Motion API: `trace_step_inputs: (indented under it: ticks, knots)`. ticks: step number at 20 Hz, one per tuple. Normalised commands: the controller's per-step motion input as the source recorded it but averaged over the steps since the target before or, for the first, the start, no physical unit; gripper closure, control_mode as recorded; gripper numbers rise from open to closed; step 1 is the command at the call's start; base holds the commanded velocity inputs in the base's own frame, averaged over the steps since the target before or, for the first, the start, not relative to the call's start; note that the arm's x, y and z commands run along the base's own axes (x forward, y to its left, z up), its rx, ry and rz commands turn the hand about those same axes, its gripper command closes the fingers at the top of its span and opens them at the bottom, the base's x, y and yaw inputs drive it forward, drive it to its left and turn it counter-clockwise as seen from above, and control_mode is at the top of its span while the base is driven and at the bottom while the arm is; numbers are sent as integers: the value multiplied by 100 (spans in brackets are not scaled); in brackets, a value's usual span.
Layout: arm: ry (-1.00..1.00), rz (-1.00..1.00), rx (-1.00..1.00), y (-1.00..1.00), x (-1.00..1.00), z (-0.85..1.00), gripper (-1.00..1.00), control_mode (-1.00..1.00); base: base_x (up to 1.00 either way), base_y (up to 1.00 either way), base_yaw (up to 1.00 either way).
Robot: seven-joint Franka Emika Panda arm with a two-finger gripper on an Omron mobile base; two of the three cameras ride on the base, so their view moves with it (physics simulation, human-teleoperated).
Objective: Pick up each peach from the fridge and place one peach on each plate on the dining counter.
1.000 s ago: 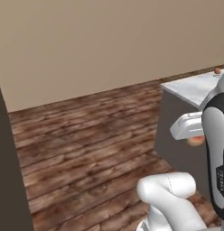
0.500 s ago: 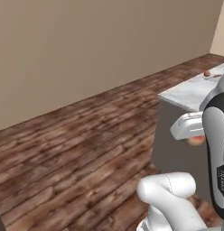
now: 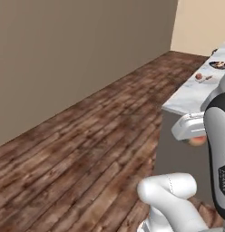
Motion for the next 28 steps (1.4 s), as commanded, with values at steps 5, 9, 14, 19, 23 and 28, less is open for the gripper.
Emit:
trace_step_inputs:
  ticks: [5,9,14,19,23,28]
  knots:
    - [0,0,0,0,0,0,100,100,100,98,-44]
    - [0,0,0,0,0,0,100,100,100,100,-44]
    - [0,0,0,0,0,0,100,100,100,100,-44]
    - [0,0,0,0,0,0,100,100,100,100,-44]
    - [0,0,0,0,0,0,100,100,100,99,-48]
    - [0,0,0,0,0,0,100,100,100,95,-53]
